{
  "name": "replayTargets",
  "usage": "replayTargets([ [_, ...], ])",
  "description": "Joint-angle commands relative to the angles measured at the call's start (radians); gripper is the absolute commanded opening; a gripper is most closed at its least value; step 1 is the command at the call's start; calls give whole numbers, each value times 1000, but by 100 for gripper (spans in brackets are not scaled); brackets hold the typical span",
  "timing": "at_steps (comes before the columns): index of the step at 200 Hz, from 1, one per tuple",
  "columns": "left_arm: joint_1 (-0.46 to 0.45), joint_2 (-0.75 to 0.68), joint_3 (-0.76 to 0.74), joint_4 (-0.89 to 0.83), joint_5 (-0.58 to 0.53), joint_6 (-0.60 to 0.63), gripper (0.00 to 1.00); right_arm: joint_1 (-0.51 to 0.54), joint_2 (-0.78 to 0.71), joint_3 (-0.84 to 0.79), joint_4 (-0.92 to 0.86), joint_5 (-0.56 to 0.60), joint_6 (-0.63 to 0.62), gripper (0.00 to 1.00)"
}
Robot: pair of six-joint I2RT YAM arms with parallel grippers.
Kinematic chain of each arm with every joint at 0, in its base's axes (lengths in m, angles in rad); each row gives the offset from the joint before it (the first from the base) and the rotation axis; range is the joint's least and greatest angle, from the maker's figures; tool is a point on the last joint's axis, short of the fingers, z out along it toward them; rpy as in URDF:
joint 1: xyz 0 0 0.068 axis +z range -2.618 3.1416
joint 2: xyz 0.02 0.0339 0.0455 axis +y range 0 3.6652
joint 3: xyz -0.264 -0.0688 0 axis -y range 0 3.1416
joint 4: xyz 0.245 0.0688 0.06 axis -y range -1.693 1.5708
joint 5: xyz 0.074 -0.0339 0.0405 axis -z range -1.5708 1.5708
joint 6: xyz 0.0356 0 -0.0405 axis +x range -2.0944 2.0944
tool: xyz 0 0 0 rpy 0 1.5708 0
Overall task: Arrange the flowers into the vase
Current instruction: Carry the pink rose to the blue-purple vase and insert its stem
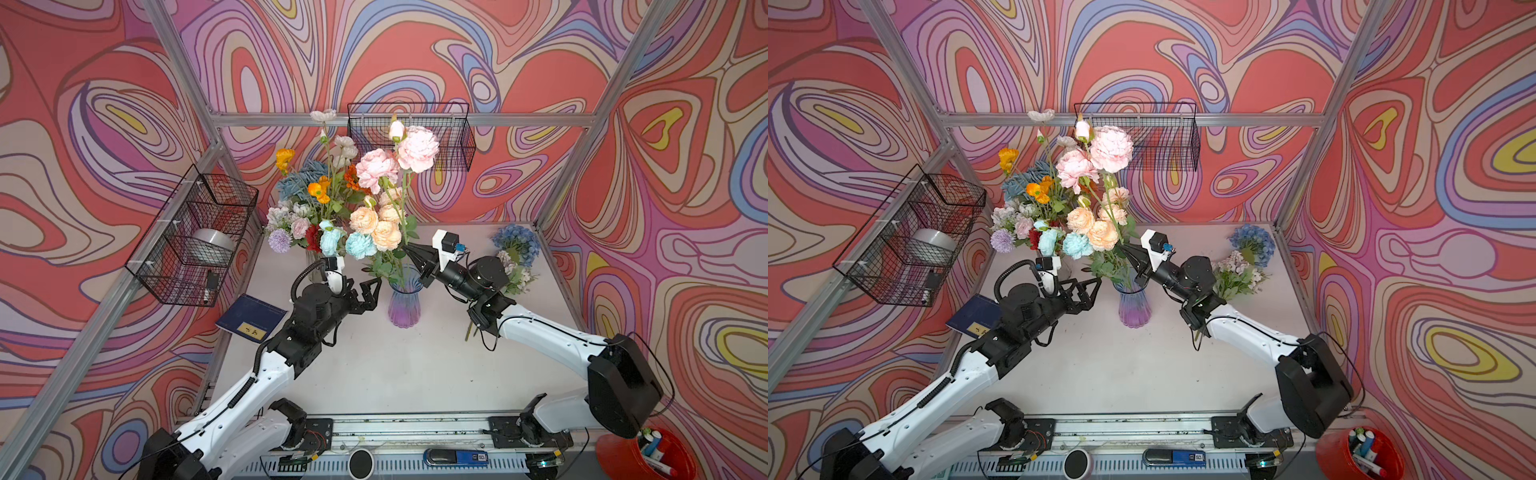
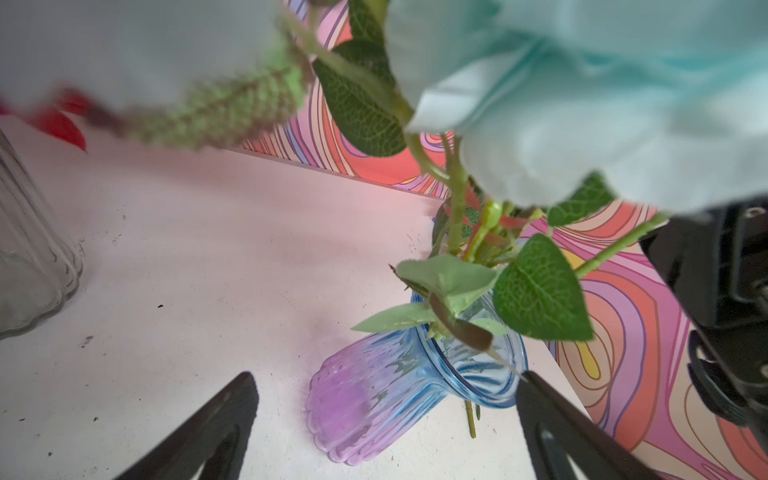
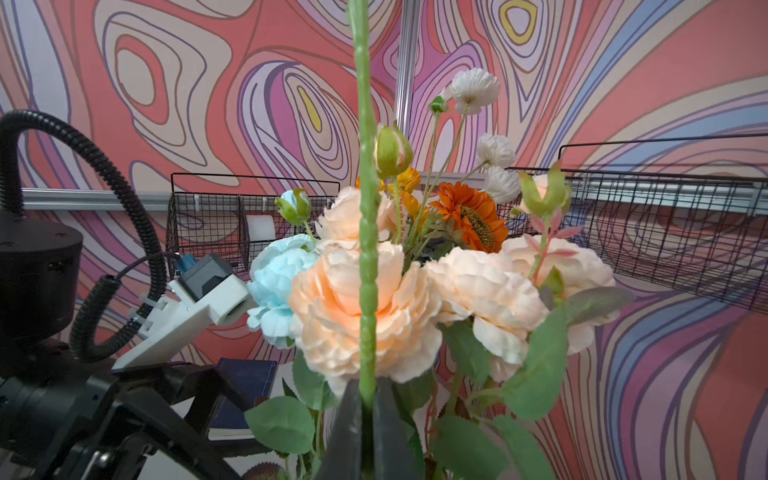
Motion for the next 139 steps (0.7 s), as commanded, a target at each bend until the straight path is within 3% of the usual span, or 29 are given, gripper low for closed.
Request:
replayTargets([
  [1, -3, -31, 17, -6, 34, 10, 100, 9, 25, -51, 136, -2, -36, 0],
  [54, -5, -33, 69, -16, 76, 31, 100, 31, 42, -181, 191, 31, 7, 0],
  [81, -4, 8, 116, 2, 172, 45, 100, 32, 55, -224, 185, 55, 6, 0],
  [139, -3, 56, 159, 53, 254, 53, 100, 41, 27, -215, 20, 58, -15, 0],
])
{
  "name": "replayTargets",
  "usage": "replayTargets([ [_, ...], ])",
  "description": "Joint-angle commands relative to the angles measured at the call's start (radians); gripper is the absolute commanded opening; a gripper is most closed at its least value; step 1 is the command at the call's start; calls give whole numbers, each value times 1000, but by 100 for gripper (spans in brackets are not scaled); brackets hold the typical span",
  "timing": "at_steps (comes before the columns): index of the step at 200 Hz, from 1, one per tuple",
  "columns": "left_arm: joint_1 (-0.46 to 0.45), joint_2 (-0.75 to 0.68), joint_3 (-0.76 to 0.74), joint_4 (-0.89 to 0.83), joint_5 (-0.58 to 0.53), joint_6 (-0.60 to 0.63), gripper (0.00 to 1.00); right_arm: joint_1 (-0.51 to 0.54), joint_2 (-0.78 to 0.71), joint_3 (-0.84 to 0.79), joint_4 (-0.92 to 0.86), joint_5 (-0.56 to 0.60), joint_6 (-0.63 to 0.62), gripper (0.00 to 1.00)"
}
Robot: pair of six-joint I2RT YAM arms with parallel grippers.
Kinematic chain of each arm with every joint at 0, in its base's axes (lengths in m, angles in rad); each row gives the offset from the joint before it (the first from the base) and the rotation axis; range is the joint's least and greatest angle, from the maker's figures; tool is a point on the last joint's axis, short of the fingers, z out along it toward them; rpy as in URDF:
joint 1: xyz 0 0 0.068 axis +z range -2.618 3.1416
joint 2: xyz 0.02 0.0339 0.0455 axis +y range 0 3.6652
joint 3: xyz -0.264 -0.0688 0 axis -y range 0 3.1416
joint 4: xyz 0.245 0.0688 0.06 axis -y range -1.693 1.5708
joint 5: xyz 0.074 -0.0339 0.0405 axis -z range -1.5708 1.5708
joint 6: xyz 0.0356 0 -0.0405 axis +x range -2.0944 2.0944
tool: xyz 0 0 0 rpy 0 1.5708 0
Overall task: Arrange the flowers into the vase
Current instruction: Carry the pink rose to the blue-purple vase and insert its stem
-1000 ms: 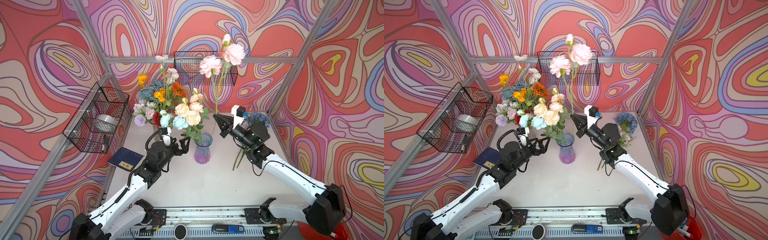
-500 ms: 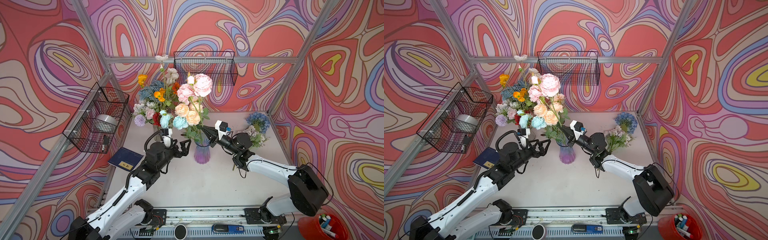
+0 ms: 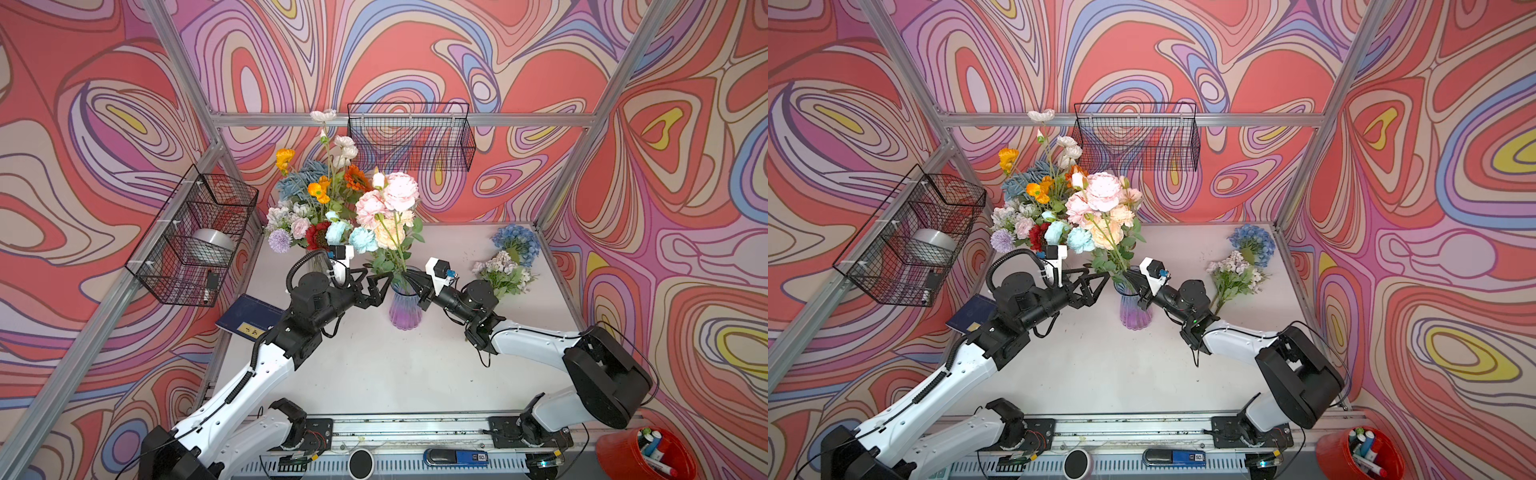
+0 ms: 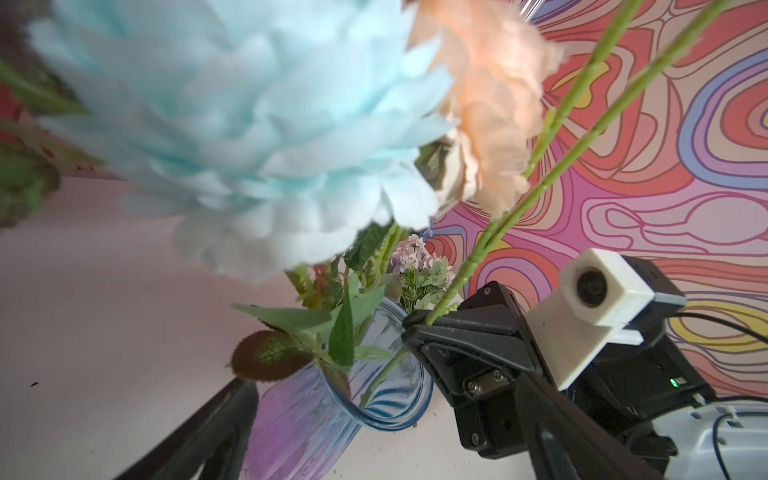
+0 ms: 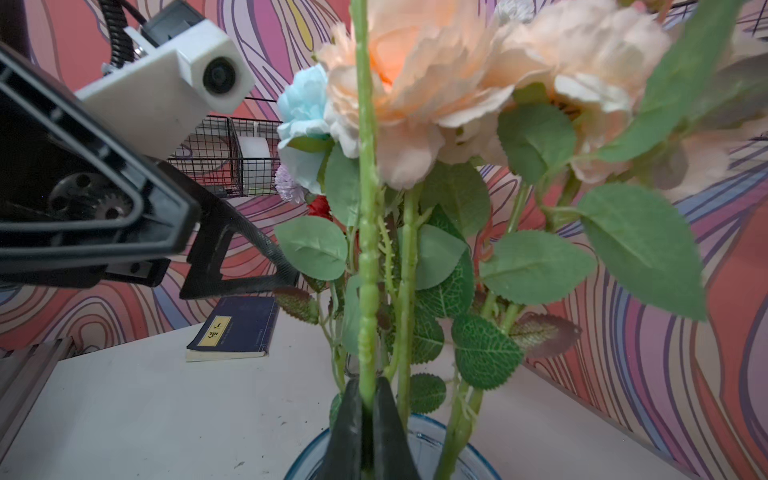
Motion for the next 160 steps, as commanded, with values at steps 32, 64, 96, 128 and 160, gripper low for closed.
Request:
replayTargets([
  [32, -3, 43, 46, 50, 31, 40, 100, 29, -36, 81, -307, 4, -35, 0],
  [64, -4, 76, 32, 79, -21, 23, 100, 42, -38, 130, -440, 10, -69, 2],
  [96, -3, 98, 19, 121, -58, 1, 100, 45, -48, 164, -567, 20, -103, 6],
  [128, -3, 113, 31, 103, -94, 5, 100, 45, -58, 188, -652, 24, -123, 12],
  [160, -3, 119, 36, 71, -174, -10, 100, 45, -58, 207, -700, 31, -141, 15],
])
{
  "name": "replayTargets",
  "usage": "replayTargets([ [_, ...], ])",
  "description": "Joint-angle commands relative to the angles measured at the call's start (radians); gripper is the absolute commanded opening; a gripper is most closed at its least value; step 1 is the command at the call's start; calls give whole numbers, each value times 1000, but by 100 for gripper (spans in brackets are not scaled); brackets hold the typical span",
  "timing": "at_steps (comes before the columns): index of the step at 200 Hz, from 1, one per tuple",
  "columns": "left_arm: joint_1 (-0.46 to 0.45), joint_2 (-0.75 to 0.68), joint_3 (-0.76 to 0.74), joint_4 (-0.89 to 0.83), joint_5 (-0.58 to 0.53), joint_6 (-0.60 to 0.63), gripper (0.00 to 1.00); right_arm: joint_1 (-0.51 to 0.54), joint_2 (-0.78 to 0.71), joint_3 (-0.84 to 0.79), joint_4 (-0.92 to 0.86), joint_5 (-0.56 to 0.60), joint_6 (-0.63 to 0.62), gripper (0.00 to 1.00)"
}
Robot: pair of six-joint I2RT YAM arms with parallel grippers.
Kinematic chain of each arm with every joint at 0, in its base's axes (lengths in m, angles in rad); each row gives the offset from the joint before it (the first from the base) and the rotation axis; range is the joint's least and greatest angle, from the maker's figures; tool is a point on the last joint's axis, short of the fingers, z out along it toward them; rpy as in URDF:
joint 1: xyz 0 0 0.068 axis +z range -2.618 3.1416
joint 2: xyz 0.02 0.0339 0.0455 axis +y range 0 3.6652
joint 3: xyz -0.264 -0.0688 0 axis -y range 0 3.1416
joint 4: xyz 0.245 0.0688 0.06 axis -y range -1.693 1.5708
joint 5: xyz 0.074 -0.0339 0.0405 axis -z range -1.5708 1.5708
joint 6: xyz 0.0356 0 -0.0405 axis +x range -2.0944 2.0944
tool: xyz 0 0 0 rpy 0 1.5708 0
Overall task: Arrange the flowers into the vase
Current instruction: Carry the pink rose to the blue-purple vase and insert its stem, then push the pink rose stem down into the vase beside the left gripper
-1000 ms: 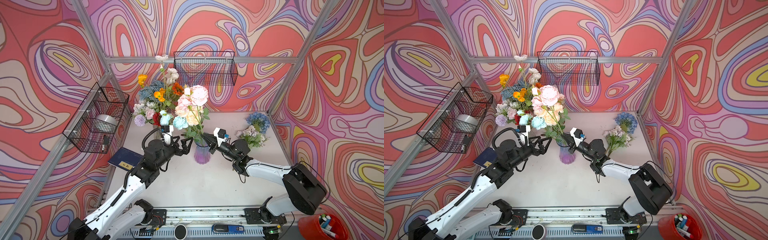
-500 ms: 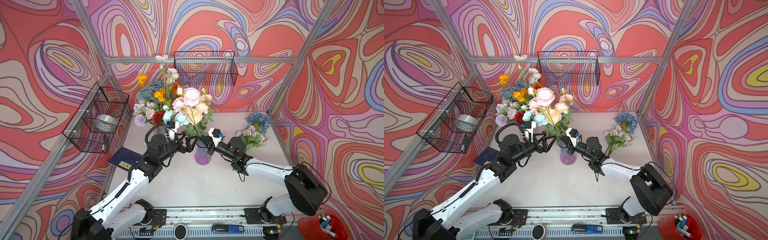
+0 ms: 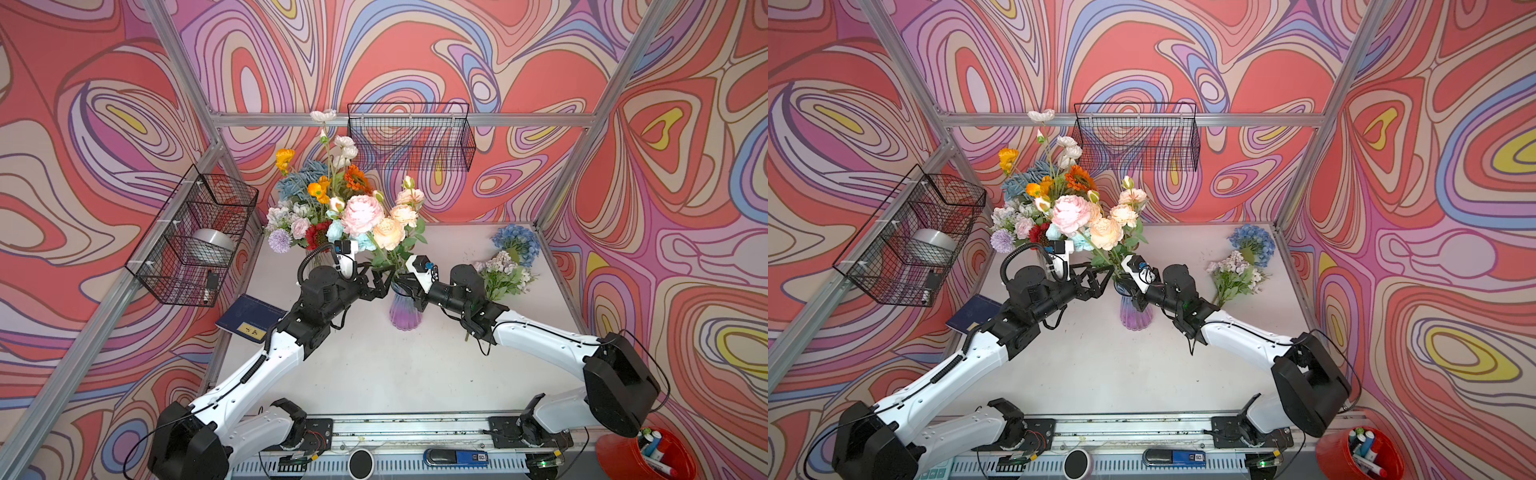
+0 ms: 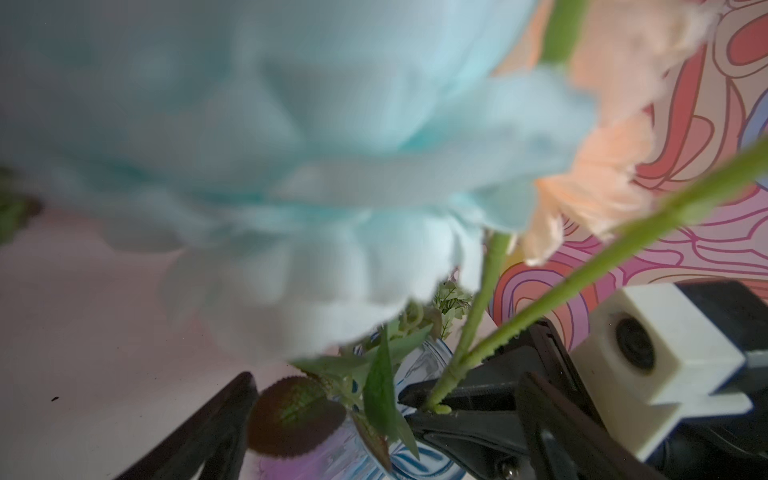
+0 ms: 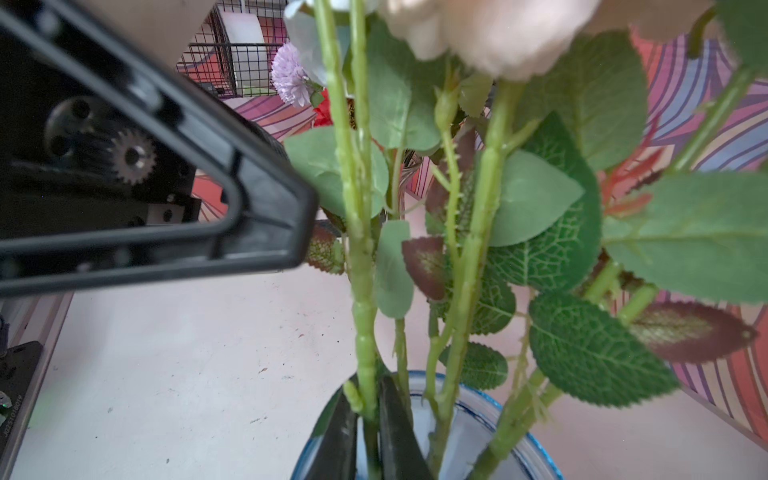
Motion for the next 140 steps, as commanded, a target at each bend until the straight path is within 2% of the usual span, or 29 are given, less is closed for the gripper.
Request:
replayTargets([
  [1, -3, 8, 19, 0, -79, -20, 100, 6, -7, 11, -130, 10, -25, 15],
  [38, -3, 25, 16, 20, -82, -40, 99, 6, -8, 22, -149, 21, -36, 16],
  [73, -6, 26, 11, 35, -56, -33, 99, 8, -9, 42, -161, 11, -30, 25],
  [118, -8, 16, 1, 32, -41, -26, 99, 14, 9, 66, -130, 6, -37, 23],
  [140, -9, 12, -6, 32, -33, -25, 99, 21, 25, 88, -136, 0, -42, 27],
])
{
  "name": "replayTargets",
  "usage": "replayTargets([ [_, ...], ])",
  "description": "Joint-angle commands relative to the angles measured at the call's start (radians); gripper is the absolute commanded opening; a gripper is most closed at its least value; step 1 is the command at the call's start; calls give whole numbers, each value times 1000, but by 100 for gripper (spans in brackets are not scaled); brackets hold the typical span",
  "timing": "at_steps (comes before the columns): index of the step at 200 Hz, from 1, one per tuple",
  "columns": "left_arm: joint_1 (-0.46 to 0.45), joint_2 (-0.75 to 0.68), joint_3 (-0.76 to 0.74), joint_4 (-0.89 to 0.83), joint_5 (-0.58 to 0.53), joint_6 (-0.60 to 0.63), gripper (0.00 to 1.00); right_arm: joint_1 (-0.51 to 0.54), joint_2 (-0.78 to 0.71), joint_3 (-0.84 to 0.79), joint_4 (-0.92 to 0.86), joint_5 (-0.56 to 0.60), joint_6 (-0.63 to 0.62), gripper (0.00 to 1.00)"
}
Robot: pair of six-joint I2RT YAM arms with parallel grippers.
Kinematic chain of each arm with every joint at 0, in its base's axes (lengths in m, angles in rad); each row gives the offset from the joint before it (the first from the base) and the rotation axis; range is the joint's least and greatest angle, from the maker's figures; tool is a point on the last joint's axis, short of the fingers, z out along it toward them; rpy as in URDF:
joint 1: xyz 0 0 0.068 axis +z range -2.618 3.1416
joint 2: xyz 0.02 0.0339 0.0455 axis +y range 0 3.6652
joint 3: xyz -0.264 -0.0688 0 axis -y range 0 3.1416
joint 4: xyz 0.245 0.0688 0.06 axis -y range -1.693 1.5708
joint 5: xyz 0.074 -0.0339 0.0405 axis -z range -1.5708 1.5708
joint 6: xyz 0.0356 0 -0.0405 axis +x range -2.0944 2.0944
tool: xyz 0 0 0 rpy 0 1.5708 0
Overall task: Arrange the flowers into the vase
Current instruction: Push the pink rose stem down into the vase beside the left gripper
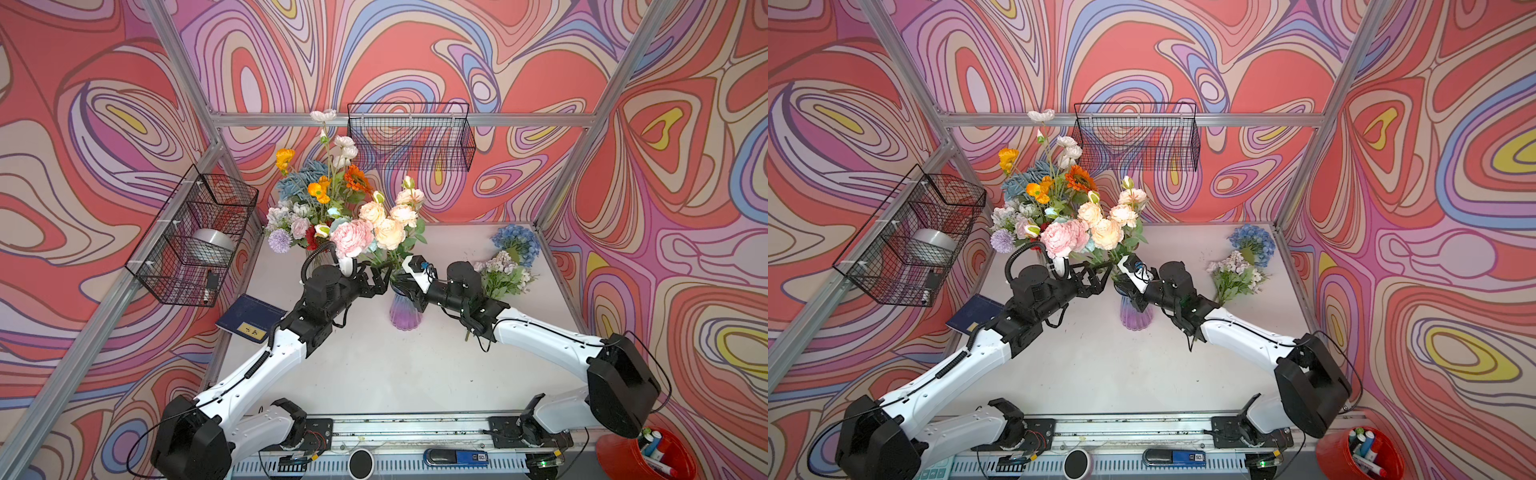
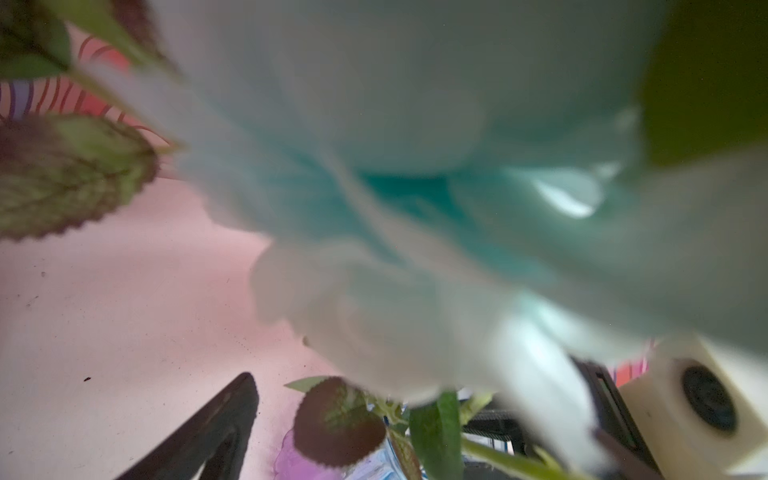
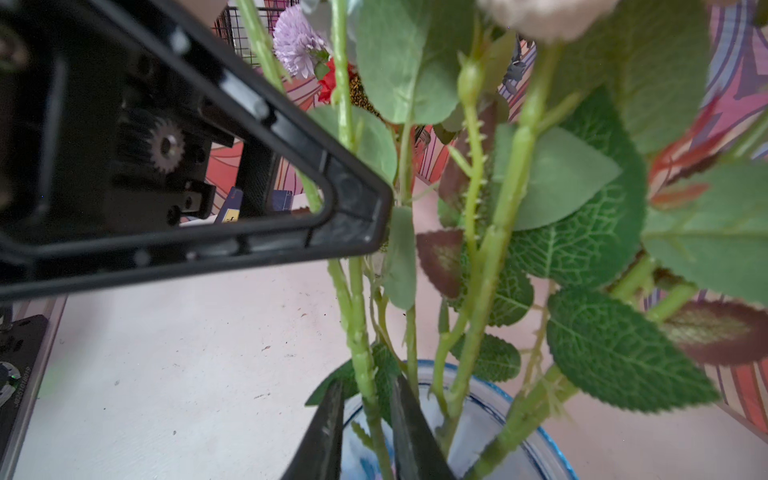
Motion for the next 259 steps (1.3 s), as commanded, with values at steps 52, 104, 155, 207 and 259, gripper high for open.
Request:
replayTargets([
  [52, -15, -18, -9, 15, 25, 5, 99, 36, 59, 98, -40, 37, -56, 10],
  [104, -15, -48, -26, -3, 28, 9, 99, 36, 4, -6, 45, 46, -56, 0],
  [155, -34, -58, -26, -34, 67, 49, 100, 36, -16, -85, 59, 101, -31, 25],
  [207, -44, -56, -29, -33, 40, 50, 100, 36, -75, -66, 32, 89, -25, 37],
  [259, -48, -109, -92, -44, -10, 35, 100, 79, -49, -8, 55, 81, -68, 29],
])
